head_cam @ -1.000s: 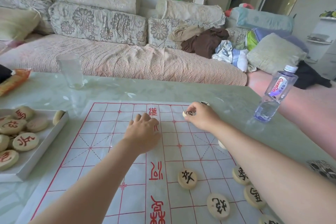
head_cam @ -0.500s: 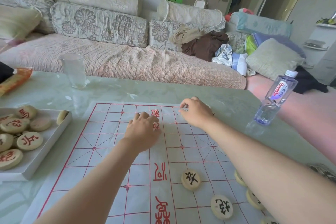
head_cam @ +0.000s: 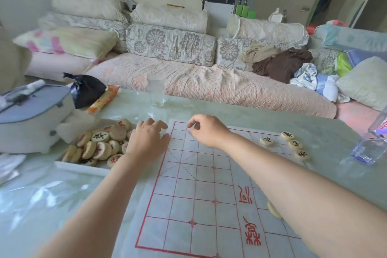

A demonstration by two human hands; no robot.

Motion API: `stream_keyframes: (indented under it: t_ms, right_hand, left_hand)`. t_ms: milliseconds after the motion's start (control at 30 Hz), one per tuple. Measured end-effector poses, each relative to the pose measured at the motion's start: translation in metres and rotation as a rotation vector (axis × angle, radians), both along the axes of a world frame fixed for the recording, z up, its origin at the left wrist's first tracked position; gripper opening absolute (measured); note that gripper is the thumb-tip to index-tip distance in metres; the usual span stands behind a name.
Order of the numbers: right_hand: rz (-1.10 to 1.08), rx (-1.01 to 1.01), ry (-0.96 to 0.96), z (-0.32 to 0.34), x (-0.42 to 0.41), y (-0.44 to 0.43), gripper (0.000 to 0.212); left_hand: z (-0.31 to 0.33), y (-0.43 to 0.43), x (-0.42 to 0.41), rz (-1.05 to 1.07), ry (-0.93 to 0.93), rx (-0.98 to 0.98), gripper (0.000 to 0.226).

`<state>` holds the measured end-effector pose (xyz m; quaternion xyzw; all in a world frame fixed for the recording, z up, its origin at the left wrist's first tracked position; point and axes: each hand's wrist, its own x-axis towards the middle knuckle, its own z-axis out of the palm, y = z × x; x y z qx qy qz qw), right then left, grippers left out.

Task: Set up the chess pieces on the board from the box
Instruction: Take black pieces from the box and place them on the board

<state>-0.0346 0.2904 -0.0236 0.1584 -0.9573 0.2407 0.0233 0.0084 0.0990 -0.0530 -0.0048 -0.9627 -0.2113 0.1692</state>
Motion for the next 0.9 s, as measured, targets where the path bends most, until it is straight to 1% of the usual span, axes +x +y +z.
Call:
stream_keyframes:
  t_ms: [133, 233, 400, 467, 567, 633, 700, 800, 900]
  right_hand:
    - [0.111, -0.004, -0.022, 0.000, 0.008, -0.069, 0.017]
    - [0.172, 0.041, -0.030, -0.004, 0.007, -0.114, 0.024]
    - [0.206, 0.126, -0.039, -0.013, -0.002, -0.169, 0.033]
    - [0.218, 0.123, -0.031, -0.016, -0.006, -0.185, 0.037]
    - [0.274, 0.120, -0.029, -0.015, -0.009, -0.207, 0.044]
    - [0.331, 0.148, -0.047, -0.013, -0.009, -0.218, 0.050]
    - [0.376, 0.187, -0.054, -0.012, -0.011, -0.226, 0.051]
    - [0.384, 0.190, -0.059, -0.015, -0.016, -0.235, 0.052]
    - [0.380, 0.181, -0.088, -0.015, -0.022, -0.239, 0.055]
  left_hand:
    - [0.001, -0.063, 0.016, 0.111, -0.010, -0.054, 0.031]
    - [-0.005, -0.100, 0.026, 0.186, -0.044, -0.080, 0.035]
    - [-0.014, -0.142, 0.035, 0.218, -0.079, -0.070, 0.044]
    - [-0.012, -0.157, 0.035, 0.227, -0.039, -0.052, 0.042]
    - [-0.008, -0.174, 0.037, 0.231, -0.001, 0.026, 0.033]
    - [-0.010, -0.180, 0.039, 0.228, -0.069, -0.013, 0.034]
    - [-0.014, -0.185, 0.039, 0.246, -0.140, -0.025, 0.036]
    - [-0.017, -0.187, 0.038, 0.252, -0.223, 0.014, 0.042]
    - [-0.016, -0.185, 0.036, 0.252, -0.245, 0.011, 0.043]
